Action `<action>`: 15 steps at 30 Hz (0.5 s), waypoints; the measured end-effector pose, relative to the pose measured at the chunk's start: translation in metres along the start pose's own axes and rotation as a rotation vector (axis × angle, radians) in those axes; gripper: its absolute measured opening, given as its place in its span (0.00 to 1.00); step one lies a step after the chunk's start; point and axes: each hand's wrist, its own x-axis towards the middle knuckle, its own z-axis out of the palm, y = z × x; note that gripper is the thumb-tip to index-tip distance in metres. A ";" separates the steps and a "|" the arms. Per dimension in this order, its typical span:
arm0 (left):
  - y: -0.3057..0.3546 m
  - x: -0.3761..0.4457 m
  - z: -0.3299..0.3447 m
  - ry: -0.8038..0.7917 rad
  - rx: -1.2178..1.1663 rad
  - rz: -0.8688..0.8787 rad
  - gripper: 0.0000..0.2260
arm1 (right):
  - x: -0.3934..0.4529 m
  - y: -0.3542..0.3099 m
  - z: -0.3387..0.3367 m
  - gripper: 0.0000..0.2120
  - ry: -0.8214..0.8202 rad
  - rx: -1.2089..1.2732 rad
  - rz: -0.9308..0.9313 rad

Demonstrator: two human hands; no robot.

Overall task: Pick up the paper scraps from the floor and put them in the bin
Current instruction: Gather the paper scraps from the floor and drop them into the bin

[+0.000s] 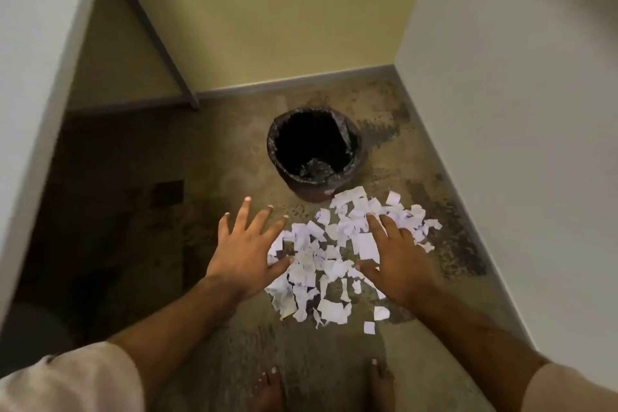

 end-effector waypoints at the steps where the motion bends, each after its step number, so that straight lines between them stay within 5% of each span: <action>1: -0.001 0.008 0.021 -0.032 0.017 -0.001 0.35 | 0.010 0.004 0.020 0.43 -0.044 0.006 -0.005; 15: -0.059 0.095 0.293 -0.224 0.043 0.008 0.50 | 0.160 0.115 0.239 0.47 -0.149 -0.102 -0.131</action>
